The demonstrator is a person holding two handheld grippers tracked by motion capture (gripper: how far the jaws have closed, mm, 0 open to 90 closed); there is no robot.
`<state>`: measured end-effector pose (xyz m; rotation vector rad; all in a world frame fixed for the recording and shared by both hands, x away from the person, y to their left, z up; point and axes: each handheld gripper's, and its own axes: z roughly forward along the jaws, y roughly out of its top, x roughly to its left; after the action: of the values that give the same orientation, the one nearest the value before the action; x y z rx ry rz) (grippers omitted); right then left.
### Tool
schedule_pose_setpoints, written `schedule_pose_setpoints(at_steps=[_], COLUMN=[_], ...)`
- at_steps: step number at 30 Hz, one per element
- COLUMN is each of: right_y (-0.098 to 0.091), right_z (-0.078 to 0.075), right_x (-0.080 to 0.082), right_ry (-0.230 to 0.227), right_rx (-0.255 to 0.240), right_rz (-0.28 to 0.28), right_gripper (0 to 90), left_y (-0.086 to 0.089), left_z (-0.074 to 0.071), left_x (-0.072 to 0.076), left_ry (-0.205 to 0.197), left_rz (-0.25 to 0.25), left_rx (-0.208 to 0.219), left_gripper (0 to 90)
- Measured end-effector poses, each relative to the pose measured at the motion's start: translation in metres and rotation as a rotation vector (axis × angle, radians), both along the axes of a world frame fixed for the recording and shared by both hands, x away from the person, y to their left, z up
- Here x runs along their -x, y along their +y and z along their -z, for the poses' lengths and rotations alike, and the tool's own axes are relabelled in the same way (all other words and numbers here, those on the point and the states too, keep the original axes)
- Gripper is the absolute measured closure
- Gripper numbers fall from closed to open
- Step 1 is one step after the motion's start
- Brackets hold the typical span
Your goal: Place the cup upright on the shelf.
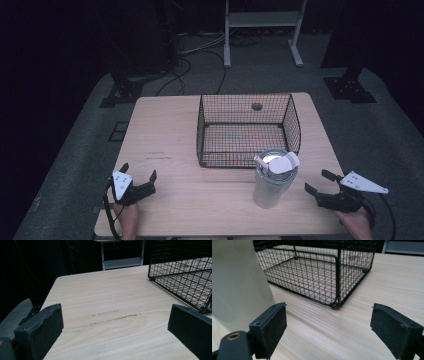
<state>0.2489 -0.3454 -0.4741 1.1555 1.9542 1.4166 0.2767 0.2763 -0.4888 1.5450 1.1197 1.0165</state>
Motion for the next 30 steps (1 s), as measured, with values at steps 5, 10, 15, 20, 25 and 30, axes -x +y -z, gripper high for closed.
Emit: schedule_pose_setpoints(at_steps=[5,10,15,20,25,30], right_y=[0.004,0.008,0.015,0.019,0.024,0.029], right_z=[-0.009,-0.014,-0.020,-0.025,-0.030,-0.034], right_x=[-0.002,-0.002,0.001,0.005,0.009,0.014], right_ry=[-0.012,-0.012,-0.010,-0.019,-0.027,-0.037], right_rx=[0.015,0.024,0.040,0.045,0.055,0.084], right_rz=[-0.032,-0.062,-0.110,-0.145,-0.170,-0.201], right_gripper=[12.7,12.6,10.6,9.5,8.3,7.6], left_y=[0.000,0.000,0.000,0.000,0.000,0.000], left_z=[0.000,0.000,0.000,0.000,0.000,0.000], left_x=[0.000,0.001,0.001,0.001,0.001,0.001], left_ry=[-0.003,-0.005,-0.006,-0.007,-0.007,-0.006], left_rz=[0.000,0.003,0.005,0.006,0.006,0.006], left_rx=[0.002,-0.001,0.001,0.000,0.000,-0.001], left_gripper=[0.0,0.0,0.0,0.0,0.0,0.0])
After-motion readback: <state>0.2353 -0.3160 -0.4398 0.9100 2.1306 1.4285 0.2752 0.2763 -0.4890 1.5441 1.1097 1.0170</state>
